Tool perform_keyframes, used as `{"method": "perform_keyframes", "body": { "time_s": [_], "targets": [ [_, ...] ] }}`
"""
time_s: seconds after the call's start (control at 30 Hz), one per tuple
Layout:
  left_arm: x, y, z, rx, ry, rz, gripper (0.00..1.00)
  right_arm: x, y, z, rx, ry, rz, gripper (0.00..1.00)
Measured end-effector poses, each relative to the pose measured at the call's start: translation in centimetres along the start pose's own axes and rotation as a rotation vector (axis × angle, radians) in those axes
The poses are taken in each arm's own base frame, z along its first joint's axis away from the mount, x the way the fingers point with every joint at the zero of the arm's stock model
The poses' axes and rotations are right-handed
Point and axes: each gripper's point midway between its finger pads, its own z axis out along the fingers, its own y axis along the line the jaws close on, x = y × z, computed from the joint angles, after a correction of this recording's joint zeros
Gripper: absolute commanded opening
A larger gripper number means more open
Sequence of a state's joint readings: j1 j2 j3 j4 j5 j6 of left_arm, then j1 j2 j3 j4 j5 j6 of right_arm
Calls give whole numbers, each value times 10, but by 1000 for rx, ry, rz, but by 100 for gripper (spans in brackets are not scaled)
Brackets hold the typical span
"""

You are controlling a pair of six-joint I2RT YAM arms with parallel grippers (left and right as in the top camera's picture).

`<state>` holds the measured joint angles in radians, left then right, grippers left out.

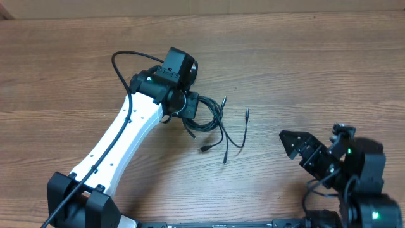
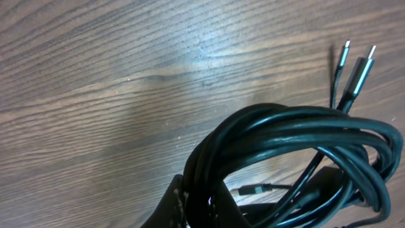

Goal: Untangle cables
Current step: 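Move the right gripper toward the hanging cable strands, then grasp a cable strand below the left gripper with the right gripper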

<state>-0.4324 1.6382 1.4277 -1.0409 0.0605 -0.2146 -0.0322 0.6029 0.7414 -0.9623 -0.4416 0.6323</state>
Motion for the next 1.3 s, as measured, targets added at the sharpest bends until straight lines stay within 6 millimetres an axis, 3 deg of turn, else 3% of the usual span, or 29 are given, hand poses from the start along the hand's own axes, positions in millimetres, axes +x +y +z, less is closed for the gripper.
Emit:
{"method": "perform_keyframes", "body": {
  "time_s": [0.27, 0.37, 0.57, 0.73, 0.8, 1.03, 1.13, 1.3],
  "targets": [
    [10, 2, -2, -8, 42, 68, 4, -19, 54, 15, -226, 82, -133, 94],
    [8, 1, -11, -8, 44, 76, 4, -18, 69, 23, -288, 112, -199, 89],
    [-11, -5, -44, 2, -14, 89, 4, 33, 89, 49, -338, 303, -394, 89],
    [-13, -6, -55, 3, -18, 89, 4, 73, 97, 77, -312, 390, -559, 70],
    [-8, -5, -55, -1, 3, 88, 4, 79, 100, 87, -304, 386, -604, 66],
    [1, -6, -55, 11, 41, 85, 4, 86, 108, 111, -285, 349, -680, 66],
    [2, -15, -56, 62, 48, 85, 4, 93, 105, 120, -266, 371, -688, 53],
    [2, -22, -56, 100, 46, 85, 4, 99, 99, 128, -241, 397, -686, 11]
  ]
}}
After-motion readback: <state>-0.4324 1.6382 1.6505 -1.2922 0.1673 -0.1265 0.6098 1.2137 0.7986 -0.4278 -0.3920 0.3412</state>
